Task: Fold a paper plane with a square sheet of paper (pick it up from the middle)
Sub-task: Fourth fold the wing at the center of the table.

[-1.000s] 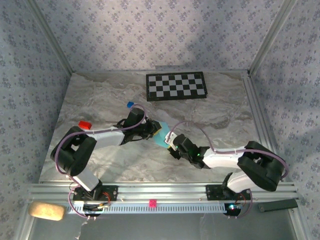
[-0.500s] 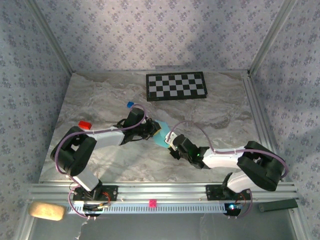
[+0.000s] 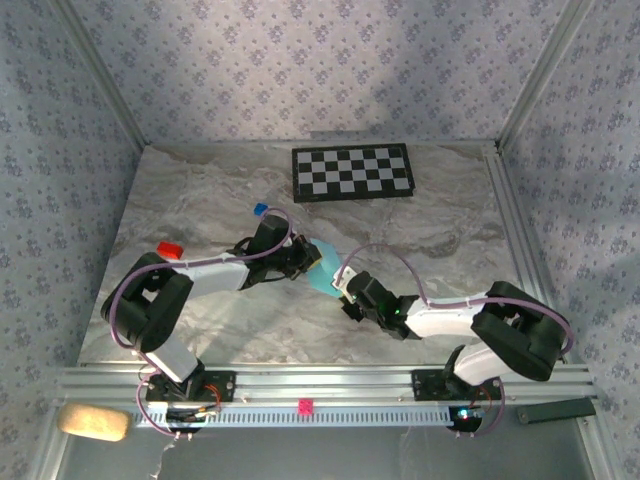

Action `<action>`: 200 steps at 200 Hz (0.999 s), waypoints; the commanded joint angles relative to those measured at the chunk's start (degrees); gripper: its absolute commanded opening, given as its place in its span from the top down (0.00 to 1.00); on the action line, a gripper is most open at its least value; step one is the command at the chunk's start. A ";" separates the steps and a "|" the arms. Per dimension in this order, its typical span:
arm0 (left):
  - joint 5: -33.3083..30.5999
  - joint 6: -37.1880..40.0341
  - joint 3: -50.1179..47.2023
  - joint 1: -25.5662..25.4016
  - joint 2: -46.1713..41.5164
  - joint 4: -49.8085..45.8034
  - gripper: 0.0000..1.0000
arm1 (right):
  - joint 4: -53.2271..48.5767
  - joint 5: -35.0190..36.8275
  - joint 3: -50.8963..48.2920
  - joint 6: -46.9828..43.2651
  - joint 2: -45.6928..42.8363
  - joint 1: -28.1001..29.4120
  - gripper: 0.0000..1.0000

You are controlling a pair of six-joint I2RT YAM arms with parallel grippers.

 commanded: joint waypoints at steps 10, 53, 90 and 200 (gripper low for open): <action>0.00 0.90 1.49 0.04 -0.29 -0.72 0.93 | 1.63 0.25 -0.54 2.03 -0.50 -0.23 0.76; -0.01 0.90 1.35 0.06 -0.27 -0.89 0.93 | 1.62 -1.00 -0.72 2.87 -1.05 -0.90 0.77; -0.14 0.88 1.32 0.06 -0.34 -0.87 0.93 | 1.07 -1.86 -0.89 3.03 -1.56 -1.15 0.81; -1.37 1.23 1.06 0.29 -1.74 -1.53 0.67 | 0.78 -5.09 0.21 6.27 0.35 -2.27 0.98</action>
